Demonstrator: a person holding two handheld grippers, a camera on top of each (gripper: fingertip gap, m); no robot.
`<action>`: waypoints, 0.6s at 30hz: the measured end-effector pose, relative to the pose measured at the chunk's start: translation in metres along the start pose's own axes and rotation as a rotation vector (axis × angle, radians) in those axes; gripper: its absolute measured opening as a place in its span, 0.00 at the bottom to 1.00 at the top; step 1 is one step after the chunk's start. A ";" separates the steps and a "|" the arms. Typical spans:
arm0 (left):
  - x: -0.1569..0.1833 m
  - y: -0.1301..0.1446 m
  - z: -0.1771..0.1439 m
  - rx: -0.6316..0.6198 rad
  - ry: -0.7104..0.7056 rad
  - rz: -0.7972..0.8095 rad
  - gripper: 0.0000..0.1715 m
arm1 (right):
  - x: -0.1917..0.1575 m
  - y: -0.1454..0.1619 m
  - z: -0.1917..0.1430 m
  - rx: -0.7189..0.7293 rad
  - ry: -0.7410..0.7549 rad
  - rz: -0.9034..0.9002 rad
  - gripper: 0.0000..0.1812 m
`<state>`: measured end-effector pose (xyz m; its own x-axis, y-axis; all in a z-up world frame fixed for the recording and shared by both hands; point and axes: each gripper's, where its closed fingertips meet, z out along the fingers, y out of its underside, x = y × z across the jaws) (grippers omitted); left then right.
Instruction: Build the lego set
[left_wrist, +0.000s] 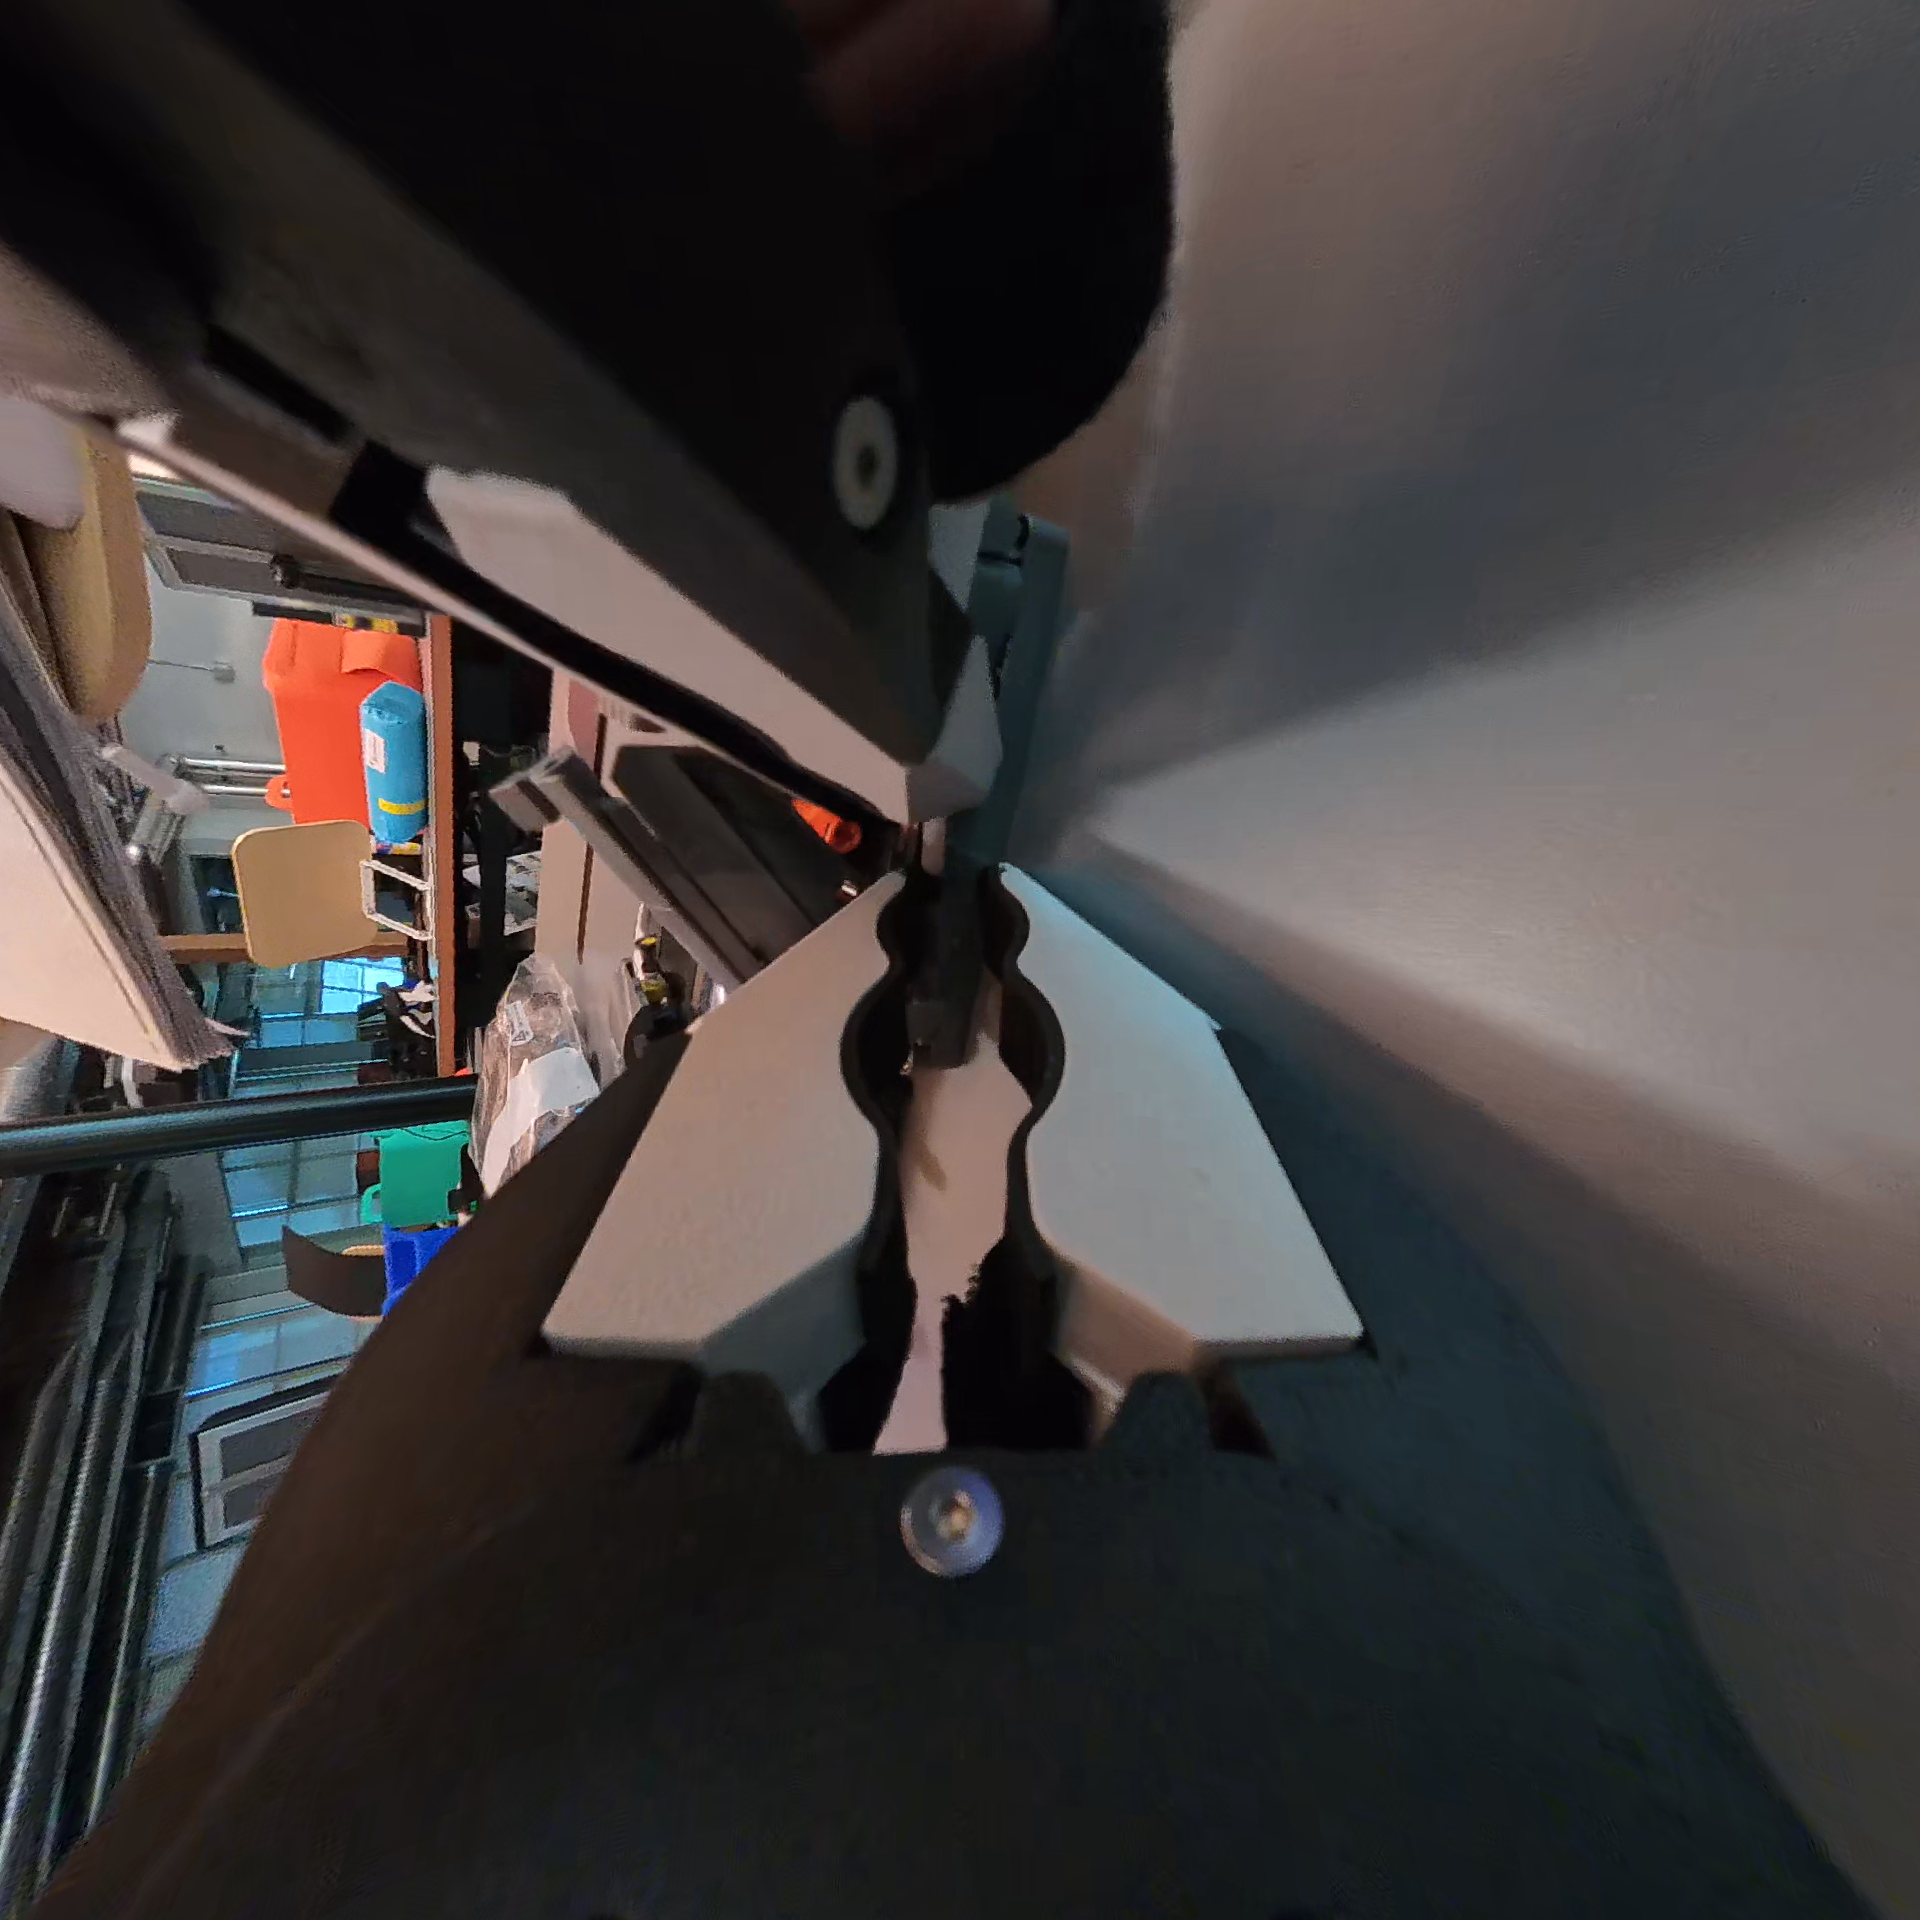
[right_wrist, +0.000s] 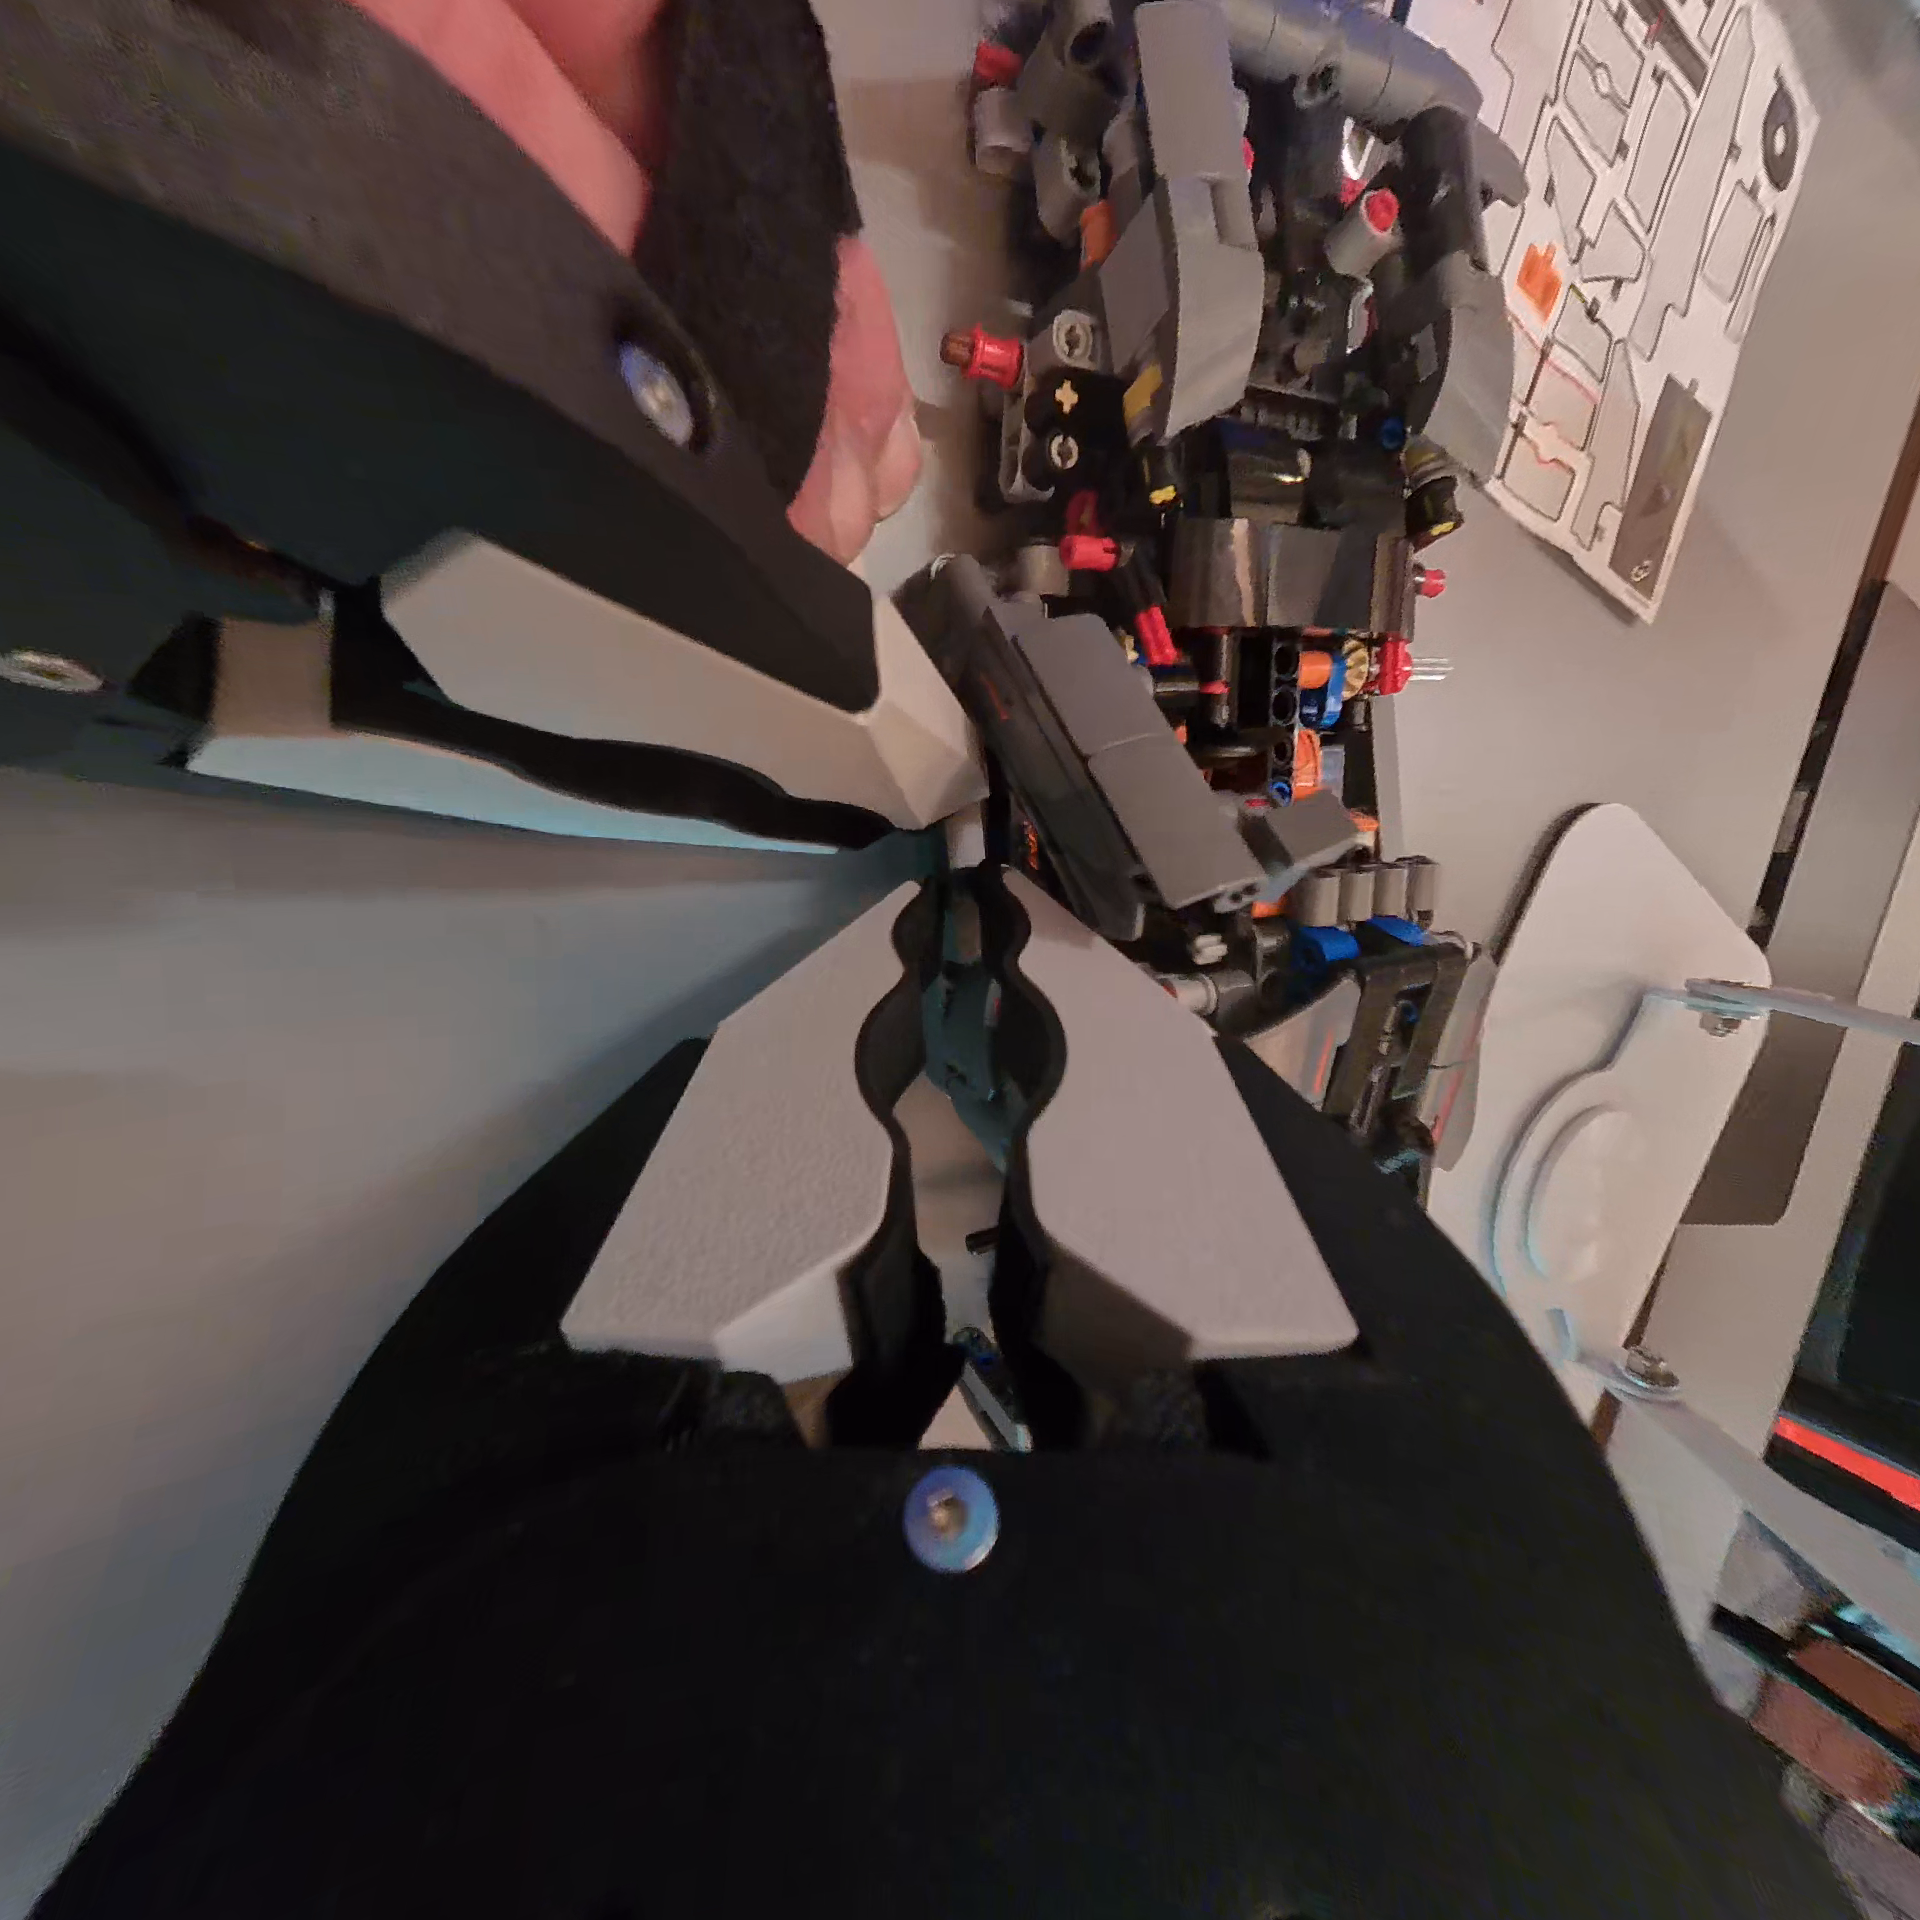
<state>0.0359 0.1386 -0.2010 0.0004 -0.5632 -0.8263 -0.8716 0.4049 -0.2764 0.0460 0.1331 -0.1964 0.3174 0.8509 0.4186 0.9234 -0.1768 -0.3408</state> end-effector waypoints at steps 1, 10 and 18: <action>0.000 0.000 0.000 0.002 0.008 0.002 0.05 | 0.000 0.000 0.000 0.004 -0.011 0.016 0.03; 0.000 0.000 0.001 0.009 0.034 -0.005 0.06 | 0.004 0.004 -0.015 0.025 -0.081 0.105 0.00; -0.001 -0.002 0.000 -0.006 0.002 0.029 0.06 | 0.010 0.029 -0.076 0.064 -0.042 0.234 0.00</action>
<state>0.0375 0.1389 -0.1995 -0.0255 -0.5524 -0.8332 -0.8743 0.4165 -0.2494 0.0920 0.0990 -0.1383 0.5102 0.8108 0.2869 0.8098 -0.3406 -0.4777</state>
